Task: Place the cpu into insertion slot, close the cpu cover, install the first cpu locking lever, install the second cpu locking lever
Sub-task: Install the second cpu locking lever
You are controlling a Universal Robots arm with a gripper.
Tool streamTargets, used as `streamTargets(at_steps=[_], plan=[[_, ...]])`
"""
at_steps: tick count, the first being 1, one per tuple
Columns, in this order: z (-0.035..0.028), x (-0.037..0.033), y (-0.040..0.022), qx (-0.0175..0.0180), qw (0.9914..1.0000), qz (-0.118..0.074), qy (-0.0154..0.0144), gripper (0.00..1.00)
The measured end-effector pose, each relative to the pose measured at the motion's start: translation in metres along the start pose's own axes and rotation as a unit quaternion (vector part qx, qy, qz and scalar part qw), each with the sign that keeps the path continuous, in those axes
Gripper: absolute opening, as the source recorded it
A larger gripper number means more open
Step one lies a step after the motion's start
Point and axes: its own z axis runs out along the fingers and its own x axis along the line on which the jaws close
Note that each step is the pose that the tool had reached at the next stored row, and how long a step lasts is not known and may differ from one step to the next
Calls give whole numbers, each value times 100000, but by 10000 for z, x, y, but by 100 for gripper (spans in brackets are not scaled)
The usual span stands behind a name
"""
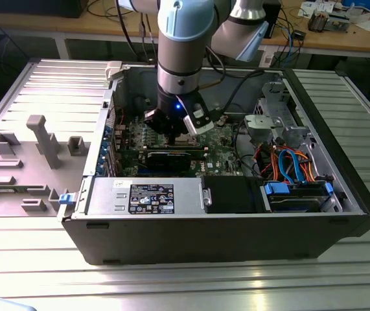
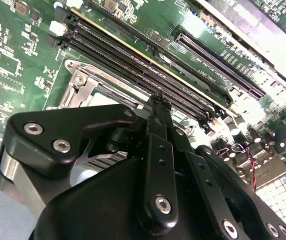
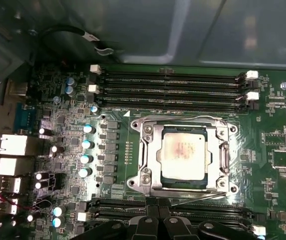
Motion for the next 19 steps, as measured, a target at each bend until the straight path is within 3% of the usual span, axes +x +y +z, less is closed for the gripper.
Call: streamTargets(at_steps=[2, 6, 15, 19], plan=[[14, 0, -8, -241, 99998, -562, 56, 11], [38, 27, -34, -1577, 99983, -935, 7, 11], [61, 130, -98, -2101, 99973, -1015, -26, 11], [89, 141, -101, -2674, 99957, -1221, -37, 11]])
